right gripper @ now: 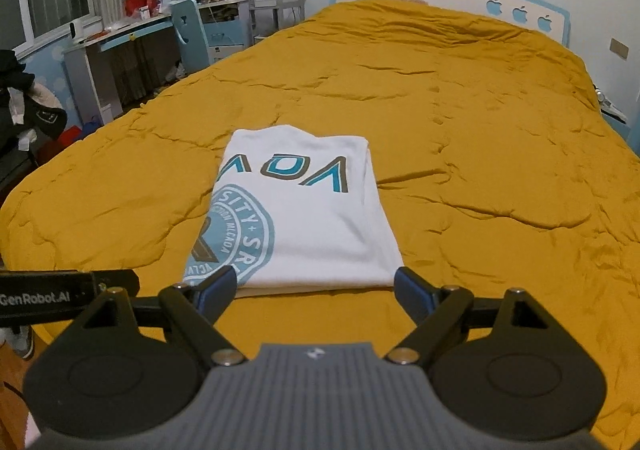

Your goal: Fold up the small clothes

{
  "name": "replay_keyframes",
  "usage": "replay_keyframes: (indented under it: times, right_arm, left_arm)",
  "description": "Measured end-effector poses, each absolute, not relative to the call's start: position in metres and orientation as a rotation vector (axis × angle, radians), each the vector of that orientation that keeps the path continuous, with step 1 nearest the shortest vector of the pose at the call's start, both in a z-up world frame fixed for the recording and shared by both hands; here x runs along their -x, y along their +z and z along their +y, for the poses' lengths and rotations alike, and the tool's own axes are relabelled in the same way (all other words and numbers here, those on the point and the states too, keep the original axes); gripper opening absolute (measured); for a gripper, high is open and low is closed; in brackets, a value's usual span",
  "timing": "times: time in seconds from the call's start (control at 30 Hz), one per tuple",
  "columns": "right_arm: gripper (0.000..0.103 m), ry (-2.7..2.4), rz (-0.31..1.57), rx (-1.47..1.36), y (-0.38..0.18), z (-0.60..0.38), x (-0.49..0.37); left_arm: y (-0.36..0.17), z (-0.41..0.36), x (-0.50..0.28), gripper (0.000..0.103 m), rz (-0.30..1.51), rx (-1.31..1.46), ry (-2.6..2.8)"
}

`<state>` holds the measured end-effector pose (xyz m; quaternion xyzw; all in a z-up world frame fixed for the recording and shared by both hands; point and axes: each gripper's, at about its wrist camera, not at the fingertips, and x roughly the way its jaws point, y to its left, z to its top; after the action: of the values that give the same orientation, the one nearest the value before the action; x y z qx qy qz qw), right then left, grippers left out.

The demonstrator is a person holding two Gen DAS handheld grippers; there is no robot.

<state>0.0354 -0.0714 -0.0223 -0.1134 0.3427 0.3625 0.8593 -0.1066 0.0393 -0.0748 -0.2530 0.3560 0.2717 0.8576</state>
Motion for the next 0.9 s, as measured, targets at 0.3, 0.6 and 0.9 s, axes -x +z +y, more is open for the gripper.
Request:
replay_keyframes:
  times: [0.3,0.6,0.9]
  right_arm:
    - [0.082,0.753,0.738,0.233,-0.023,-0.068,-0.038]
    - [0.082,0.742,0.747,0.231,-0.025,-0.069,-0.043]
    - [0.082,0.738,0.756,0.228,-0.027,-0.070,-0.044]
  left_arm:
    - [-0.074,0.037,0.101,0.081,0.762,0.503,0.569]
    - [-0.073,0.029,0.094,0.081,0.774,0.488,0.551]
    - [-0.070,0.026,0.092,0.081,0.780,0.462,0.553]
